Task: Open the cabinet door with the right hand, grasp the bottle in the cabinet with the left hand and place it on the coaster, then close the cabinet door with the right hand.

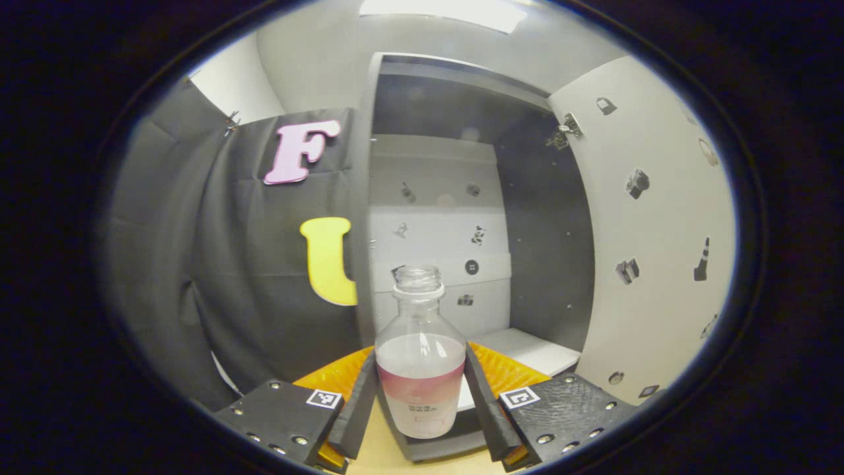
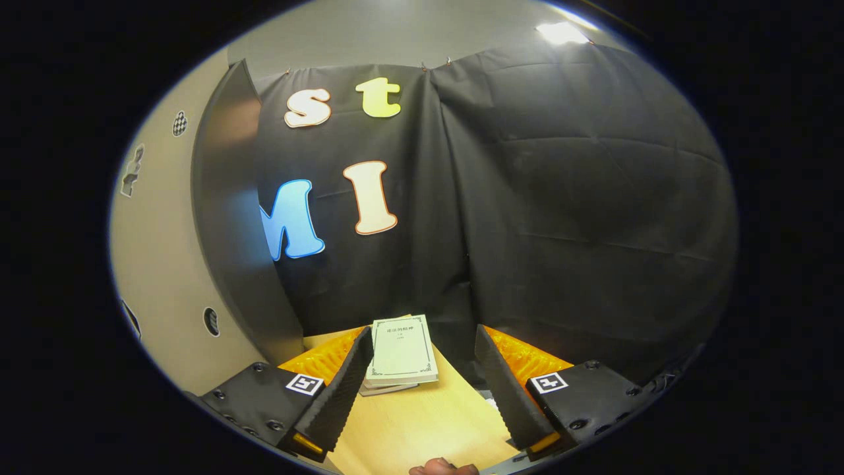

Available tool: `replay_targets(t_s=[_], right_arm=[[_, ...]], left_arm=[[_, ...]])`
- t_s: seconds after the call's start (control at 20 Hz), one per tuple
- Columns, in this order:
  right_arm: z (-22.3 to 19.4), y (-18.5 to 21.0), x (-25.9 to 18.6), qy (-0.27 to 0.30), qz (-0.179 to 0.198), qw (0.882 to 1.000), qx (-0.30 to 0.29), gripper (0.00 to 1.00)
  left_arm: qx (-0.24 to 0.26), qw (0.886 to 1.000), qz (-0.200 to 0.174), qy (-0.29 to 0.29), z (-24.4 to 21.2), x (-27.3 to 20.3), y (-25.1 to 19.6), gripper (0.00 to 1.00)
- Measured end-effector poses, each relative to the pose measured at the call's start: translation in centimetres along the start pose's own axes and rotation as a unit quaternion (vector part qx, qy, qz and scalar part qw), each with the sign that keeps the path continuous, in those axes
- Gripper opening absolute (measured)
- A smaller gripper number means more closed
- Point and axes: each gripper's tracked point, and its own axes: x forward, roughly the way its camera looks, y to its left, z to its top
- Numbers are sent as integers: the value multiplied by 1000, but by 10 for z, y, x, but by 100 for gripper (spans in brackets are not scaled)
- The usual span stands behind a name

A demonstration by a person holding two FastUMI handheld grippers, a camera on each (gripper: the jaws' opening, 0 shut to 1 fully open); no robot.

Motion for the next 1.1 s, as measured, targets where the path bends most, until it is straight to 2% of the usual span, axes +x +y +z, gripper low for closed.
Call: replay_targets(t_s=[0.05,0.1,0.25,0.3,0.4,0.55,0.75,0.8,0.85,0.9,1.05,1.1], right_arm=[[-1,1,-4,0,1,1000,-1,98],[-2,3,-8,-1,3,1000,-4,93],[-10,9,-23,5,8,1000,-14,93],[-13,12,-29,10,12,1000,-17,98],[-14,18,-39,11,15,999,-28,98],[-16,27,-52,11,23,999,-42,98],[-18,33,-65,3,42,997,-67,98],[-18,31,-70,0,40,997,-67,94],[-17,31,-74,-3,40,997,-62,94],[-16,32,-78,-7,39,998,-54,98],[-12,24,-84,-7,21,999,-30,98],[-10,22,-87,-1,17,1000,-14,94]], left_arm=[[1,1000,12,4,-11,-15,13,71],[3,1000,25,7,-23,-29,25,72],[-3,998,57,2,-67,-73,54,72],[-7,998,63,3,-82,-85,59,72],[-4,997,71,5,-113,-104,67,72],[6,997,70,32,-171,-121,70,71],[24,997,46,51,-228,-129,58,72],[29,997,43,51,-239,-129,57,71],[29,997,41,54,-251,-131,55,71],[26,997,40,58,-264,-132,54,72],[21,997,41,63,-296,-137,55,72],[21,997,44,62,-304,-140,57,72]])
